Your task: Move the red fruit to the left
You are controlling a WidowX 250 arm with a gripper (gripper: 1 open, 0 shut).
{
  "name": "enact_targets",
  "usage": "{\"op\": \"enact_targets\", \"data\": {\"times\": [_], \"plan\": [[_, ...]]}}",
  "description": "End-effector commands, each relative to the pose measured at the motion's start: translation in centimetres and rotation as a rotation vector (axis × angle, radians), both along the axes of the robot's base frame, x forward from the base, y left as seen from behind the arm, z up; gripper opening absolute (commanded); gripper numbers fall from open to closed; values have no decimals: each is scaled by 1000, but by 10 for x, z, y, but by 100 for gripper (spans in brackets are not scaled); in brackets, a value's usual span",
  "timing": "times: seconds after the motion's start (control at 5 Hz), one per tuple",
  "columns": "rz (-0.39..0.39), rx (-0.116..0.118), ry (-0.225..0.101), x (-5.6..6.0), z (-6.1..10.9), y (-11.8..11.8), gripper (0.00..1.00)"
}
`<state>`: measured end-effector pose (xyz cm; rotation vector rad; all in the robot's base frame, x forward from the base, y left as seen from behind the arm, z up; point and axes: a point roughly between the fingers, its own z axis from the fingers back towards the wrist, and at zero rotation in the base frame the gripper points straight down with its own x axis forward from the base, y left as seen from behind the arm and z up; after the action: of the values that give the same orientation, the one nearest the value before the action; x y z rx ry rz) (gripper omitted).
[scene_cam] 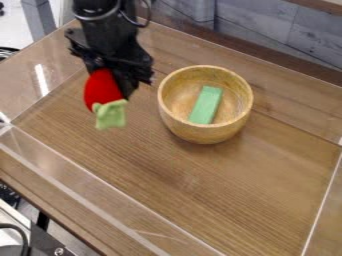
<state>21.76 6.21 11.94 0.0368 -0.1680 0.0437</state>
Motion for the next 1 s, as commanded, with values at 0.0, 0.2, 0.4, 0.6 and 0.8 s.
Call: {"op": "enact_targets", "data": {"times": [0.0, 0.2, 0.4, 0.6, 0.8], "plan": [[-20, 7, -31, 8, 11, -1, 0], [11, 6, -23, 10, 6, -20, 0], [54, 12, -9, 11, -2, -25, 0], [29, 15, -2, 6, -3, -15, 0], [-1, 15, 2, 2, -3, -7, 0]]}}
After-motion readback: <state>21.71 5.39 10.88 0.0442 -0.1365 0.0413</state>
